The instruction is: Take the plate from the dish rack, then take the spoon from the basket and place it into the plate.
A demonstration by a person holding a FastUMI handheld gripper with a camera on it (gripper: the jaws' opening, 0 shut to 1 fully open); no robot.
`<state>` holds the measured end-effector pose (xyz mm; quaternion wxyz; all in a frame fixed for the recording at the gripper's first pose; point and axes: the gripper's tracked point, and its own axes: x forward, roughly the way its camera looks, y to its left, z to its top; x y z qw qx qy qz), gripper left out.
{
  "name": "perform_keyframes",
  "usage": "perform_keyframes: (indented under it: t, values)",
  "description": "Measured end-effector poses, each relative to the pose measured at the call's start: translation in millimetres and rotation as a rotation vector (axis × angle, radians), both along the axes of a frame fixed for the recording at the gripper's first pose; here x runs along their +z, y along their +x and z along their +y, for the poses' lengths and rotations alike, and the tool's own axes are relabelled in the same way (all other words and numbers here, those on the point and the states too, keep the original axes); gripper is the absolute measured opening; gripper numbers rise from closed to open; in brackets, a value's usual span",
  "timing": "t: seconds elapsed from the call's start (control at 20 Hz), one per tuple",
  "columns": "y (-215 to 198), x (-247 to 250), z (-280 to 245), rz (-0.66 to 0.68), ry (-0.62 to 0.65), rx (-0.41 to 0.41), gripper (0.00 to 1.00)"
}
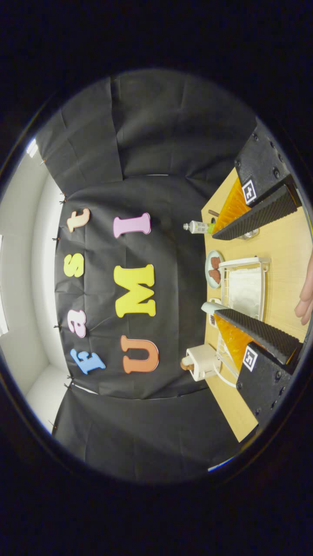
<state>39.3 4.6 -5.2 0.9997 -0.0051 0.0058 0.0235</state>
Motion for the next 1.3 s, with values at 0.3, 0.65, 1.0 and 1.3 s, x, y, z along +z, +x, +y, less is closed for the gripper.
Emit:
perform_keyframes:
  t: [0.3,0.65,1.0,1.3]
  values:
    - [41.7,9.3,22.7,0.069,-0.019,0.043,1.00]
    - [124.0,33.4,65.0,0.183,-0.142,0.041,1.00]
    - [200.6,5.8,110.2,0.481,-0.238,0.016,1.00]
    - [226.1,-19.2,107.6,0.739,-0.282,-0.118,1.00]
